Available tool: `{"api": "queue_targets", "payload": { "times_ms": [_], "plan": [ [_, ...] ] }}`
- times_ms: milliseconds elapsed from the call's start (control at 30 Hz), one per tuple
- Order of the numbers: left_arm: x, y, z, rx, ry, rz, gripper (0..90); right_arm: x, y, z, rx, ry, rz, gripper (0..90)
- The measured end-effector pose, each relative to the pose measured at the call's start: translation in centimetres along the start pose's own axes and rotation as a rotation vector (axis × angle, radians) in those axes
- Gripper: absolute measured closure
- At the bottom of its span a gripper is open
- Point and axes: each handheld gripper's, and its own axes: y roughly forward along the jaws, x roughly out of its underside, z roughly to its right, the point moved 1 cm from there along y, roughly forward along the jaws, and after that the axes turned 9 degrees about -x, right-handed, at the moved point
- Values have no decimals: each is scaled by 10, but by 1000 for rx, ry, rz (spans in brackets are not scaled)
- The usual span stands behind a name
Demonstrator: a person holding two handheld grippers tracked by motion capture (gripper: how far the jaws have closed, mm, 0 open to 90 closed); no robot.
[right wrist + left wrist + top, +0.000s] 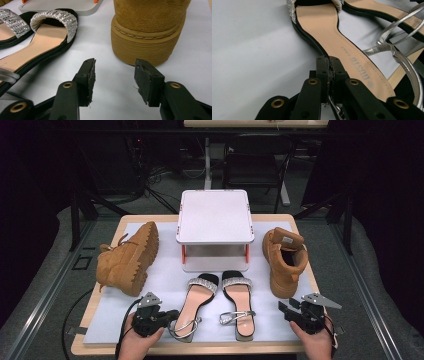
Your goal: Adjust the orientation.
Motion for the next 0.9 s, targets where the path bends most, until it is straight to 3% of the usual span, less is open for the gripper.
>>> {"api": "queue_targets", "payload": {
  "times_ms": [900],
  "plan": [
    [0, -9, -32, -24, -49, -5, 878, 0, -1, 1, 3, 1, 2, 511]
  ]
}}
